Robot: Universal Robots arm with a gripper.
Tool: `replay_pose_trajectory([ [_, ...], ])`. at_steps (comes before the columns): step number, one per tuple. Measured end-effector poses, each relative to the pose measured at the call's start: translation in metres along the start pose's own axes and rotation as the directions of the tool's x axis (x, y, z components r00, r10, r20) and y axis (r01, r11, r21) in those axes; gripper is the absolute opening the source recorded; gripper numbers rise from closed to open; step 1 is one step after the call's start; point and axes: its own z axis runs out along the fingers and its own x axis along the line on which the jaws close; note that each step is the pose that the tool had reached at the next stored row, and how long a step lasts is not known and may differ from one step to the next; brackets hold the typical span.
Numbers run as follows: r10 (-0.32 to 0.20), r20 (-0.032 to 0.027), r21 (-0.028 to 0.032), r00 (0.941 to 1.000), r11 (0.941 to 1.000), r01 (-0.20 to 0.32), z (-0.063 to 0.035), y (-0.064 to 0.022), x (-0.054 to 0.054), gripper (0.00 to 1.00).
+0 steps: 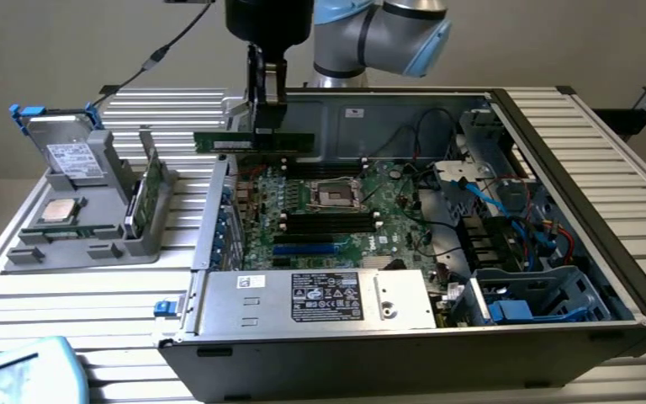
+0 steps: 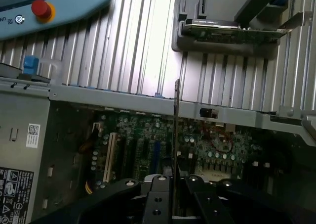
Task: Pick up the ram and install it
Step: 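Pick up the ram and move it above insertion slot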
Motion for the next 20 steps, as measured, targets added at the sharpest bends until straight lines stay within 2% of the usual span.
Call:
replay_pose_trajectory([
  [14,-0.006,-0.0004,-0.0024,1.0,1.0,0.006,-0.0081,-0.0633,0.008,0.15],
  [17,-0.006,-0.0005,-0.0024,1.0,1.0,0.006,-0.0078,-0.077,0.007,0.15],
  [20,-0.006,-0.0003,-0.0023,1.0,1.0,0.006,-0.004,-0.086,0.004,0.15],
])
